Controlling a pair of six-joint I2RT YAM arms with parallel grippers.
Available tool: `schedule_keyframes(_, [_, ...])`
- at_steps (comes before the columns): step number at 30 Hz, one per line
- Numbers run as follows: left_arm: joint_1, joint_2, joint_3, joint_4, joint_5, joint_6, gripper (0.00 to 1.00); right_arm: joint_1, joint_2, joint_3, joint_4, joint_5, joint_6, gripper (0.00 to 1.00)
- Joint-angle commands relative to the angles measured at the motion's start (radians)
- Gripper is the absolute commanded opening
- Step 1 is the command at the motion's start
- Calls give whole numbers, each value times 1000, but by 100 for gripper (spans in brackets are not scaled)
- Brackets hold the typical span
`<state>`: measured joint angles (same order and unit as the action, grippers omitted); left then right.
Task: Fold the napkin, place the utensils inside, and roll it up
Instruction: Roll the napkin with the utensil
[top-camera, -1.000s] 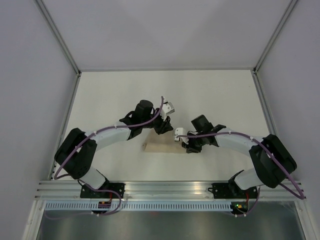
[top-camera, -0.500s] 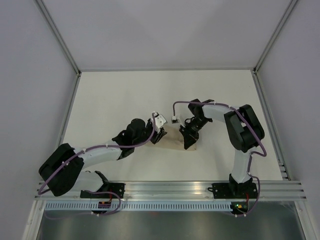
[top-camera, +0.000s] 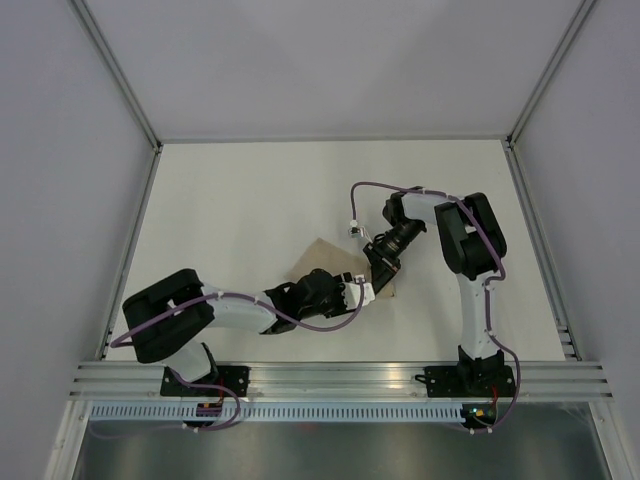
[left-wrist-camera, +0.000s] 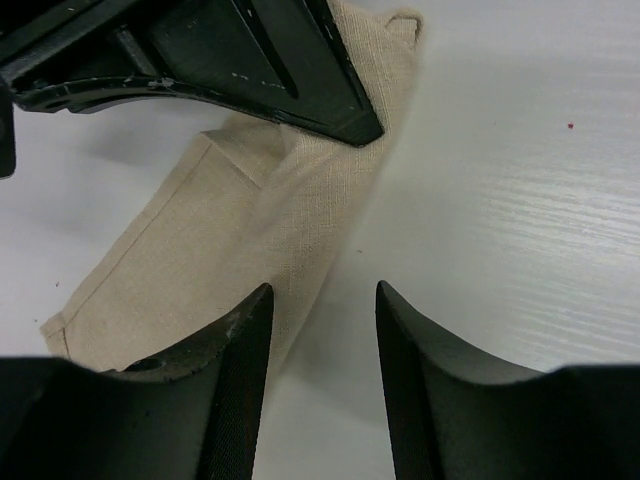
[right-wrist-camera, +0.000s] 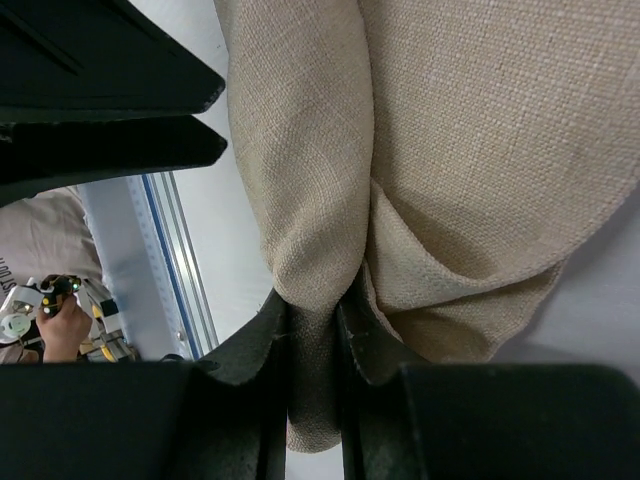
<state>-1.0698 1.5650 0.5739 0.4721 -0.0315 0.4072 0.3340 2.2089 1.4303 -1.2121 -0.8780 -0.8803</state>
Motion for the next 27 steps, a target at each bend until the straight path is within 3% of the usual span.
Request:
schedule_keyframes(1, [-18,47,50,8,-62,108,51,-18,51,35,34,113,-57,9])
schedule_keyframes(12, [-18,171,109,11,-131,214,53,-32,84,56,22,120,-55,10])
schedule_keyframes(21, [-21,182,109,28,-182,274,53,-36,97,61,34,125,-48,10])
schedule_keyframes(27, [-27,184,69,131,-228,305,58,-39,101,58,40,128,-43,11])
